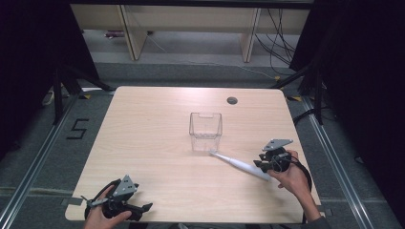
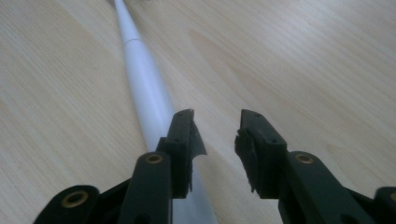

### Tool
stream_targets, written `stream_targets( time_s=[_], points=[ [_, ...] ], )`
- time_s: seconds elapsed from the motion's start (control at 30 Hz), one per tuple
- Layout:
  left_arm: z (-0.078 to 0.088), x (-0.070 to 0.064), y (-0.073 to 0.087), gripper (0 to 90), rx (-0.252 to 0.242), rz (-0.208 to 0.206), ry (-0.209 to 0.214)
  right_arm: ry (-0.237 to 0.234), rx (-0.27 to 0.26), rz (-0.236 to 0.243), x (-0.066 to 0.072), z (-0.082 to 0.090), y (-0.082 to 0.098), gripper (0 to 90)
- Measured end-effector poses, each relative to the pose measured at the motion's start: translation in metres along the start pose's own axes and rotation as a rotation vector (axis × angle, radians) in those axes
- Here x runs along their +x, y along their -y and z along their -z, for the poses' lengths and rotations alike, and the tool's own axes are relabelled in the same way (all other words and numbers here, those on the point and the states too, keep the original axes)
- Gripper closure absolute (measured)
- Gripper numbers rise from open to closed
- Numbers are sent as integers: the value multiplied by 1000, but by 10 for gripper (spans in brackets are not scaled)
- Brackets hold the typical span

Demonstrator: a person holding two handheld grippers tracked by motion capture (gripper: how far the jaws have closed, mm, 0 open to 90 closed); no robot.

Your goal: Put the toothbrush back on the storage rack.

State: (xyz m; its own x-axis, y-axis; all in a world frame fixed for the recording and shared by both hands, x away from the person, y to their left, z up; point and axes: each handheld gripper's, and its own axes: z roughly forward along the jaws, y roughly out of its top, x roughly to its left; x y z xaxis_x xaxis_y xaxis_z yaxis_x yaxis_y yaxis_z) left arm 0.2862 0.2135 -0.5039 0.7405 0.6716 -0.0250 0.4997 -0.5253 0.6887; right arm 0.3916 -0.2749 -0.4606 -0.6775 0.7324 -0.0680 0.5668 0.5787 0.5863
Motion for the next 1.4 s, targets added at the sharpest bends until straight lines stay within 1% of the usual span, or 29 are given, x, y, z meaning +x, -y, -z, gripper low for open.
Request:
stream_targets(
  time_s=[0.03, 0.07, 0.1, 0.13, 0.17, 0.2, 0.23, 0.27, 0.33, 0.4, 0.47, 0.5, 0.53, 0.6, 0.63, 0.67, 0.7, 0.73, 0.8, 0.83, 0.87, 0.93, 0.97, 1.03, 1.07, 1.23, 1.3, 1.37, 1.4],
  points=[
    [0, 0, 0, 153, -1, 4, 1, 9, -11, 15, 1, 0, -2, 601],
    [-1, 0, 0, 153, 0, 3, 4, -1, -6, -4, 3, 2, -4, 588],
    [-1, 0, 0, 152, 0, 3, 4, 5, 7, 30, 3, 2, -6, 575],
    [0, 0, 0, 152, 2, 2, 1, -9, 29, 56, 4, 3, -8, 561],
    [0, 0, 0, 153, 6, -3, 0, -14, 33, 62, 6, 2, -10, 553],
    [0, 0, 0, 152, 6, -3, 0, -21, 60, 89, 7, 3, -12, 544],
    [0, 0, 0, 153, 5, 1, 0, -26, 79, 102, 10, 3, -14, 535],
    [0, 0, 0, 153, 3, 3, 1, -26, 85, 120, 12, 2, -16, 535],
    [0, 0, 0, 152, 3, 3, 1, -37, 118, 129, 16, 2, -19, 528],
    [0, 0, 0, 153, 2, 4, 2, -43, 129, 153, 17, 0, -21, 522],
    [-1, 0, 0, 152, 3, 4, 2, -47, 140, 142, 18, -1, -22, 520],
    [-1, 0, 0, 152, 4, 5, 2, -63, 165, 156, 18, -4, -25, 514],
    [-1, 0, 0, 152, 3, 5, 1, -64, 171, 169, 19, -6, -26, 514],
    [-1, 0, 0, 153, 3, 6, 2, -62, 169, 171, 19, -8, -27, 511],
    [-1, 0, 1, 152, 4, 9, 0, -67, 191, 176, 21, -11, -30, 509],
    [-1, 0, 1, 153, 4, 9, 0, -67, 191, 176, 21, -11, -30, 509],
    [-1, 0, 1, 153, 3, 10, 1, -62, 200, 195, 22, -14, -33, 508],
    [-1, 0, 1, 153, 3, 9, 0, -66, 210, 193, 23, -15, -34, 508],
    [-1, 0, 1, 153, 3, 9, 1, -68, 211, 208, 23, -17, -35, 507],
    [-1, 0, 1, 153, 3, 9, 1, -74, 230, 229, 23, -21, -38, 507],
    [-1, 1, 1, 153, 3, 9, 0, -80, 238, 217, 24, -21, -39, 505],
    [-1, 1, 1, 153, -1, 10, 1, -84, 244, 219, 24, -23, -40, 505],
    [-1, 0, 1, 153, 3, 10, -1, -89, 268, 228, 24, -26, -43, 504],
    [-1, 0, 1, 152, 4, 8, 0, -104, 285, 235, 24, -29, -47, 507],
    [-1, 1, 1, 153, 4, 7, 0, -105, 299, 224, 25, -30, -48, 510],
    [-1, 0, 1, 152, 3, 9, 0, -122, 332, 243, 23, -36, -55, 511],
    [-1, 0, 1, 152, 4, 8, 0, -125, 347, 229, 24, -39, -56, 524],
    [-1, 0, 1, 153, 4, 8, 0, -134, 355, 249, 23, -42, -57, 527],
    [-1, 0, 1, 152, 4, 8, 0, -140, 382, 245, 23, -44, -58, 529]
  ],
)
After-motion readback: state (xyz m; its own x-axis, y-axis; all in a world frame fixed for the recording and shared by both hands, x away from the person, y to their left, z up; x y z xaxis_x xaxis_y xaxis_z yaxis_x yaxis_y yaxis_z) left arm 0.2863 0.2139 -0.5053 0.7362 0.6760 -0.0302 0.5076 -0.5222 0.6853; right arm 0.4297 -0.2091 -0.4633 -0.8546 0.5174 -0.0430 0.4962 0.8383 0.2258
